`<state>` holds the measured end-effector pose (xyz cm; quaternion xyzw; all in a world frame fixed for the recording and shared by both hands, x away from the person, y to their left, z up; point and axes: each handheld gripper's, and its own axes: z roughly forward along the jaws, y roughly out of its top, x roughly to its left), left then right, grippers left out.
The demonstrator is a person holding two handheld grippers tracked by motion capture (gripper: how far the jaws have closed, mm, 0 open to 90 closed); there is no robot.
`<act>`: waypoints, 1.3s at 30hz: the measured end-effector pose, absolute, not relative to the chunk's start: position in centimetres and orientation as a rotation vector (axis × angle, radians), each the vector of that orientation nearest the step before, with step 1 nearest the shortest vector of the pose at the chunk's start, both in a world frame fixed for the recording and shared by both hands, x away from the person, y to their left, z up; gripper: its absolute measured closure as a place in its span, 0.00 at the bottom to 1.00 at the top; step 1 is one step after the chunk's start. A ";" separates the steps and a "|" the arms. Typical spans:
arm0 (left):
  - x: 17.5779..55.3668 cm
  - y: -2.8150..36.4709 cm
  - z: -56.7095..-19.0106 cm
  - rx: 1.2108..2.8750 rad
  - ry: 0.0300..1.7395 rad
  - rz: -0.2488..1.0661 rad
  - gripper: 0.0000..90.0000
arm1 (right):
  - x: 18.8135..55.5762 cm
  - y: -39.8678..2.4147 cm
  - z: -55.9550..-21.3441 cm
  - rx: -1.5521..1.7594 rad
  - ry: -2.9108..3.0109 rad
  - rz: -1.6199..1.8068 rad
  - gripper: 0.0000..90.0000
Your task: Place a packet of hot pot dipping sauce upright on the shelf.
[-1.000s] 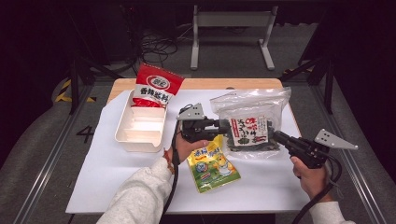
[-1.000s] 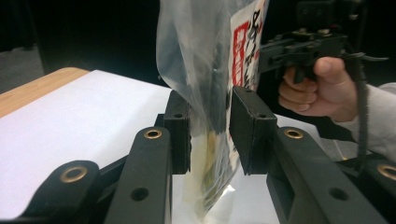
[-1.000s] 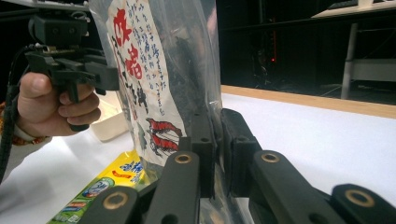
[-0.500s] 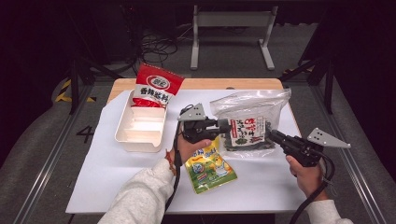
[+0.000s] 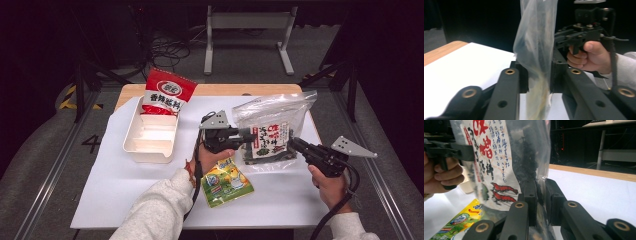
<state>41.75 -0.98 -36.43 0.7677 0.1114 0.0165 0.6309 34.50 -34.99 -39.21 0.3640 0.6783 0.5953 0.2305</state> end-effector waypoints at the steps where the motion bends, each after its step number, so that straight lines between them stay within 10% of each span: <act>1: 41.6 -1.0 -36.3 1.758 0.246 0.036 0.86 | 34.5 -35.0 -39.2 1.007 1.860 1.635 0.86; 13: 41.6 0.0 -34.7 1.743 0.233 0.089 0.87 | 34.3 -35.6 -38.4 1.075 1.825 1.577 0.42; 39: 41.3 7.8 -31.5 1.739 0.288 0.251 0.87 | 34.0 -32.9 -39.9 1.014 2.088 1.293 0.29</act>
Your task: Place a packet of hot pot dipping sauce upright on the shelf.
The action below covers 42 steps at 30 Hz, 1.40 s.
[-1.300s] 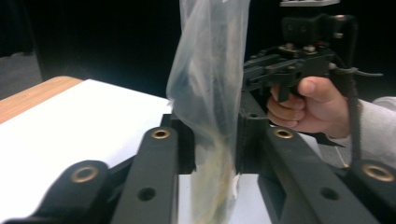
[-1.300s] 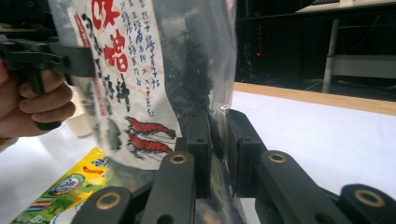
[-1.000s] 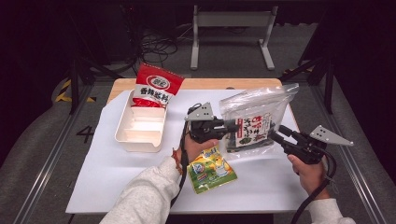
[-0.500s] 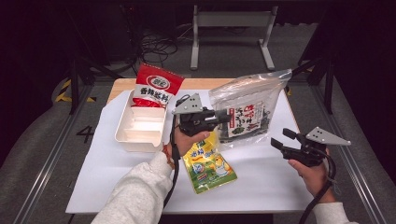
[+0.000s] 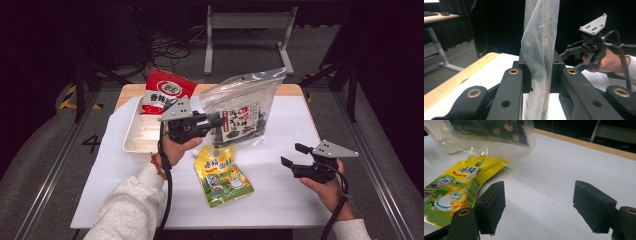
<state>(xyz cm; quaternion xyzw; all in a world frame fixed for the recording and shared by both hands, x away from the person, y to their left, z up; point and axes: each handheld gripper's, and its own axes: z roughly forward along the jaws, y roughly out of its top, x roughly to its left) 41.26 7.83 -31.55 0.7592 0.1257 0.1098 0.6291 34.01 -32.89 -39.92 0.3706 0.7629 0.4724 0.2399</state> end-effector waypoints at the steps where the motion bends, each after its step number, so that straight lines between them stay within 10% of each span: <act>1: 41.2 8.2 -31.5 1.745 0.291 0.260 0.87 | 34.0 -32.8 -39.9 1.011 2.092 1.292 0.28; 42: 41.6 23.6 -31.3 1.697 0.557 0.536 0.87 | 33.9 -31.9 -40.8 1.006 2.139 1.253 0.25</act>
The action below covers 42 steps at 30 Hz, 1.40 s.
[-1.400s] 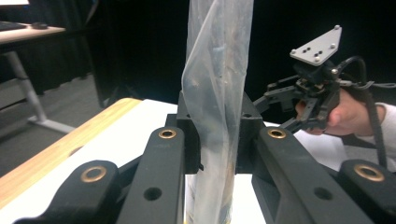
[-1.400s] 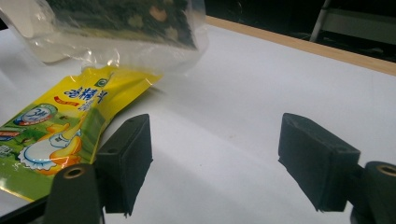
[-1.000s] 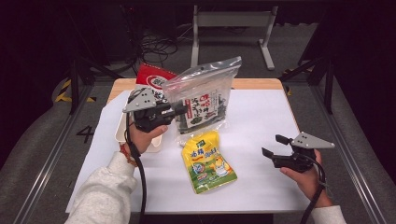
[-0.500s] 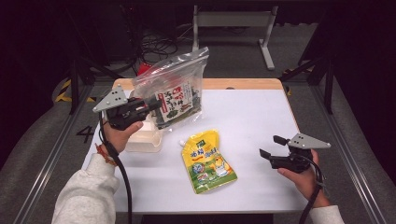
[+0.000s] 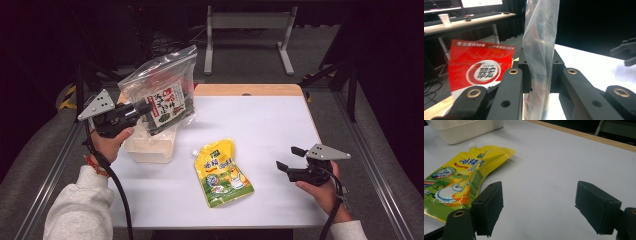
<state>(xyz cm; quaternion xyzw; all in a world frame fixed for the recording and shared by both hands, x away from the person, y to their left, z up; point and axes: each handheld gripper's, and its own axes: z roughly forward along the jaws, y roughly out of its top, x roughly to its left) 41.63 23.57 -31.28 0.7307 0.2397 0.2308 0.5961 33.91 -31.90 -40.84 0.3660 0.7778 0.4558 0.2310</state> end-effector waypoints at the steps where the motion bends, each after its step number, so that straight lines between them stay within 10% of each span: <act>1: 41.7 23.7 -31.4 1.699 0.564 0.541 0.87 | 33.9 -31.9 -40.9 1.005 2.140 1.255 0.25; 42: 43.4 27.9 -33.7 1.819 0.637 0.555 0.87 | 33.1 -30.8 -42.1 0.983 2.215 1.175 0.24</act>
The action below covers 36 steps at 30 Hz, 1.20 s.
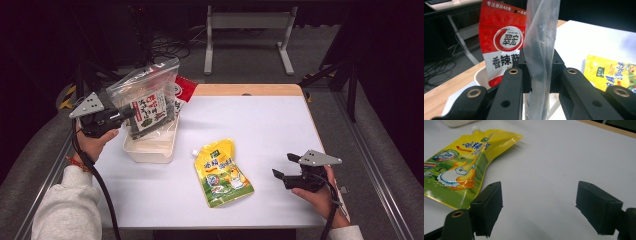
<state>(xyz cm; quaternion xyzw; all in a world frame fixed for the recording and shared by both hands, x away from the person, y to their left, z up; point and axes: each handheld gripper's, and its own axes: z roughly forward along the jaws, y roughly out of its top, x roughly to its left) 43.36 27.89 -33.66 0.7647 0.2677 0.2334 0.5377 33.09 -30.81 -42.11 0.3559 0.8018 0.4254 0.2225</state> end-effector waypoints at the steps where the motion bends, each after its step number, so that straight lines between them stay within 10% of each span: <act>1: 43.3 27.8 -33.8 1.824 0.633 0.556 0.87 | 33.1 -30.8 -42.1 0.981 2.213 1.175 0.23; 36: 43.9 26.8 -38.2 1.690 0.669 0.508 0.85 | 33.2 -29.9 -42.6 0.973 2.253 1.150 0.23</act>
